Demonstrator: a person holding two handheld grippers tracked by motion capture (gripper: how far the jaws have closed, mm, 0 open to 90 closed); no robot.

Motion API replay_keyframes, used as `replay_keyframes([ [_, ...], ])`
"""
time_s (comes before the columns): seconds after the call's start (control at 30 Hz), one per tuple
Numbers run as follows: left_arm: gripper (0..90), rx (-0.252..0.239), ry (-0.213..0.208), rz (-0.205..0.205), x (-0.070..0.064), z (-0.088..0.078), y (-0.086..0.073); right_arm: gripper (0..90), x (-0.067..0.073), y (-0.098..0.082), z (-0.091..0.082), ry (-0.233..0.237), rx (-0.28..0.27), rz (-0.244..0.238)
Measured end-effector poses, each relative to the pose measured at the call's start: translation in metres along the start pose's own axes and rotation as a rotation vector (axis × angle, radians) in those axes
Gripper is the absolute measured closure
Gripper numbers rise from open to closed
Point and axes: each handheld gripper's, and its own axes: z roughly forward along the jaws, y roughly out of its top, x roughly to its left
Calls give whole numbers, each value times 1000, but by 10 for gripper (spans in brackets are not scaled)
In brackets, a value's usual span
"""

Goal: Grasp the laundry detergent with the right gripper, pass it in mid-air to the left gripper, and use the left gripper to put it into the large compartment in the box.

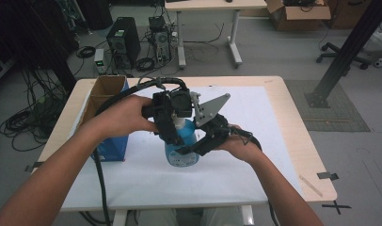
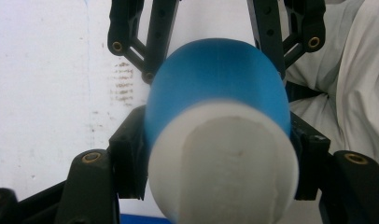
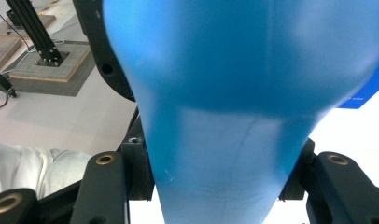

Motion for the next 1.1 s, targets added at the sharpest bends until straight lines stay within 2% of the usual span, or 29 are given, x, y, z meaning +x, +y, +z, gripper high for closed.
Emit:
replay_keyframes([
  [0.37,379,8,6,-6,-3,-1,4,407,2,-1,-2,-6,1,-4],
  [0.4,379,13,10,-9,-3,-1,5,350,2,-2,-3,-5,2,-1],
  [0.47,379,23,17,-18,-3,-1,5,259,2,-7,-10,-3,15,37],
  [0.6,379,31,27,-34,-2,-3,4,221,2,-13,-21,-11,22,67],
  [0.87,379,53,57,-86,2,-8,-1,145,5,-31,-63,-121,106,131],
  [1.1,378,67,89,-139,7,-13,-3,111,10,-34,-94,-194,205,146],
])
